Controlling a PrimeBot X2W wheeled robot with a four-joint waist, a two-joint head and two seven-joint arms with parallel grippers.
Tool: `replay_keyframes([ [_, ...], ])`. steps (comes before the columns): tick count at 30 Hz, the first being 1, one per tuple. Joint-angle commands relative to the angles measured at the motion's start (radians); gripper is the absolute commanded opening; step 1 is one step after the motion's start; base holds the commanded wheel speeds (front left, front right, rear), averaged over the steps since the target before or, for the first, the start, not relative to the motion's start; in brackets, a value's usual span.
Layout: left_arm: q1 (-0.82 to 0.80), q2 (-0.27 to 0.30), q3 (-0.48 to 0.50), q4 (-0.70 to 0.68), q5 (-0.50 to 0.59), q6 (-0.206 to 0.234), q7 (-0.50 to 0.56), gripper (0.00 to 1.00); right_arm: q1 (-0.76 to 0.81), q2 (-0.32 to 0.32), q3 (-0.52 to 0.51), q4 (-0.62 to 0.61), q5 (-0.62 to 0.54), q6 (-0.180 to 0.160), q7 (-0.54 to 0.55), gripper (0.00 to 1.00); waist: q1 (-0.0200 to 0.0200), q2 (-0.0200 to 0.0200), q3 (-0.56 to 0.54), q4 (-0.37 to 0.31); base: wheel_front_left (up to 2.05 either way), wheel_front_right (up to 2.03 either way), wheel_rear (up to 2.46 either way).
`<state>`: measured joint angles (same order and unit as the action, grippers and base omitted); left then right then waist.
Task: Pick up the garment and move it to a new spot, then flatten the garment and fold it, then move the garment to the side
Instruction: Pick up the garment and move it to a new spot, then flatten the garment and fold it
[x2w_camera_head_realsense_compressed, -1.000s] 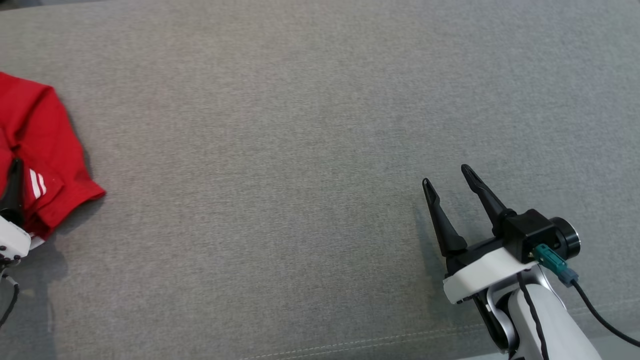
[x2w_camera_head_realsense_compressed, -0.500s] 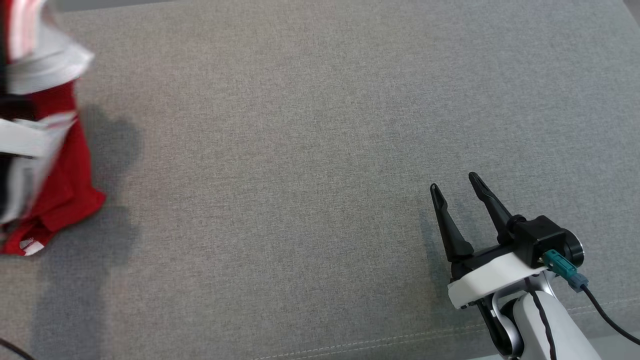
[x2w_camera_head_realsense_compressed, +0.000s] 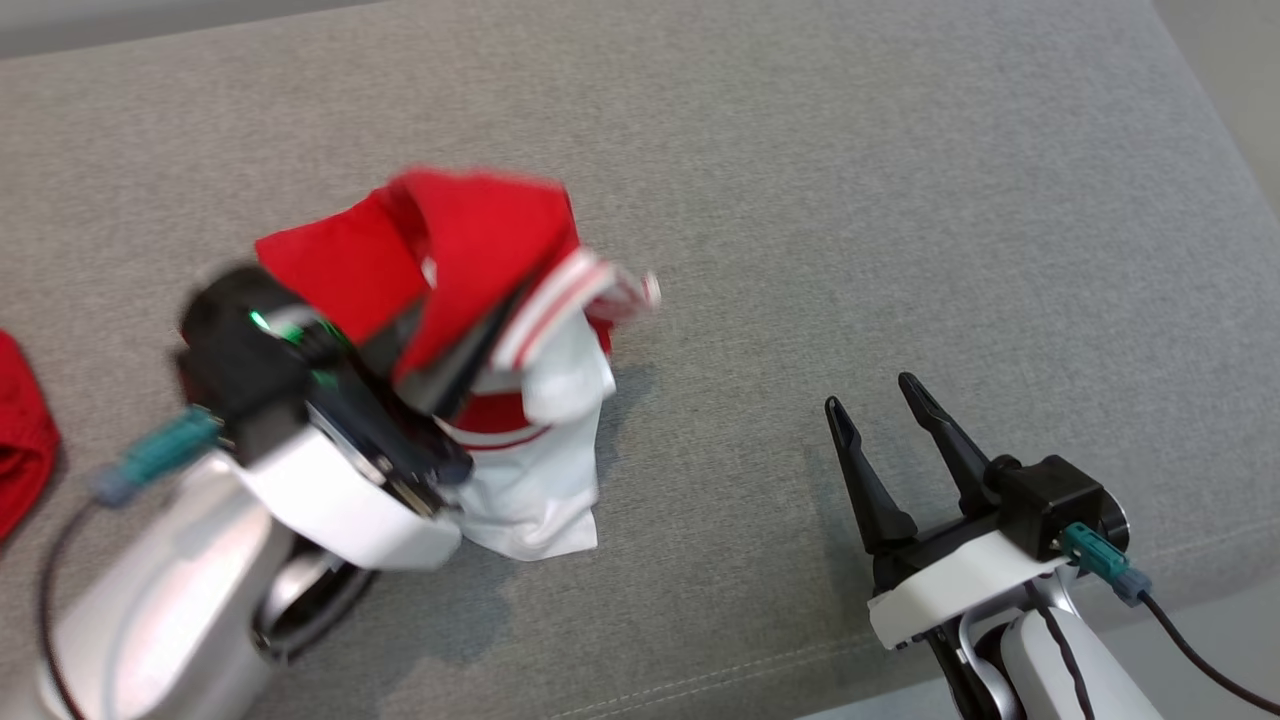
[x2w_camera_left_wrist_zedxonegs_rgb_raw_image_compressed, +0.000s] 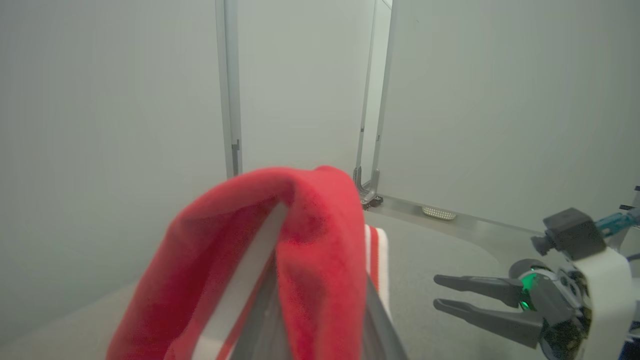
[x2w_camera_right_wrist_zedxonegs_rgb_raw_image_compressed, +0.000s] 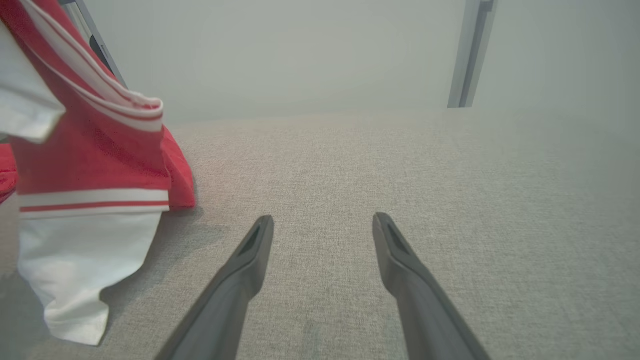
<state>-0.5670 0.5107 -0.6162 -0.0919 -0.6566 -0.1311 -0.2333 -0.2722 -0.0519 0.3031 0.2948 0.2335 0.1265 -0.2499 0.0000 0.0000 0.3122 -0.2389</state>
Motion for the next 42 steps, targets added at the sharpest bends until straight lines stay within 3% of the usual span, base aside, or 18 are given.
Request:
replay_keyframes([
  [1, 0.009, 0.031, 0.016, 0.006, 0.013, 0.000, 0.009, 0.00, 0.014, 0.002, 0.023, -0.036, 0.010, 0.004, -0.012, 1.00, 0.0000, 0.0000, 0.013, -0.024, 0.00, 0.00, 0.00],
  [2, 0.030, 0.030, -0.010, 0.035, 0.007, 0.000, 0.020, 0.00, 0.016, 0.002, 0.028, -0.041, 0.012, 0.004, -0.012, 1.00, 0.0000, 0.0000, 0.017, -0.033, 0.00, 0.00, 0.00],
  [3, 0.048, 0.034, -0.030, 0.069, 0.005, 0.000, 0.031, 0.55, 0.018, 0.002, 0.033, -0.047, 0.015, 0.004, -0.012, 1.00, 0.0000, 0.0000, 0.021, -0.041, 0.00, 0.00, 0.00],
  [4, 0.060, 0.039, -0.051, 0.099, 0.005, 0.000, 0.035, 1.00, 0.019, 0.002, 0.037, -0.053, 0.016, 0.004, -0.012, 1.00, 0.0000, 0.0000, 0.023, -0.047, 0.00, 0.00, 0.00],
  [8, 0.083, 0.055, -0.086, 0.211, 0.015, 0.000, 0.020, 1.00, 0.021, 0.002, 0.030, -0.070, 0.013, 0.004, -0.012, 1.00, 0.0000, 0.0000, 0.020, -0.047, 0.00, 0.00, 0.00],
  [16, 0.110, 0.047, 0.012, 0.368, 0.005, 0.003, -0.027, 1.00, -0.003, 0.002, 0.019, -0.039, 0.010, 0.004, -0.012, 1.00, 0.0000, 0.0000, -0.039, 0.018, 0.00, 0.00, 0.00],
  [24, 0.200, -0.023, 0.217, 0.362, 0.048, 0.001, -0.028, 1.00, -0.059, 0.002, 0.025, 0.048, 0.020, 0.004, -0.012, 1.00, 0.0000, 0.0000, -0.119, 0.119, 0.00, 0.00, 0.00],
  [31, 0.301, -0.089, 0.318, 0.346, 0.084, 0.001, -0.028, 1.00, -0.092, 0.002, 0.038, 0.123, 0.038, 0.004, -0.012, 1.00, 0.0000, 0.0000, -0.189, 0.192, 0.00, 0.00, 0.00],
  [42, 0.441, -0.196, 0.513, 0.325, 0.202, 0.001, -0.028, 1.00, -0.110, 0.002, 0.070, 0.204, 0.064, 0.004, -0.012, 1.00, 0.0000, 0.0000, -0.276, 0.238, 0.00, 0.00, 0.00],
])
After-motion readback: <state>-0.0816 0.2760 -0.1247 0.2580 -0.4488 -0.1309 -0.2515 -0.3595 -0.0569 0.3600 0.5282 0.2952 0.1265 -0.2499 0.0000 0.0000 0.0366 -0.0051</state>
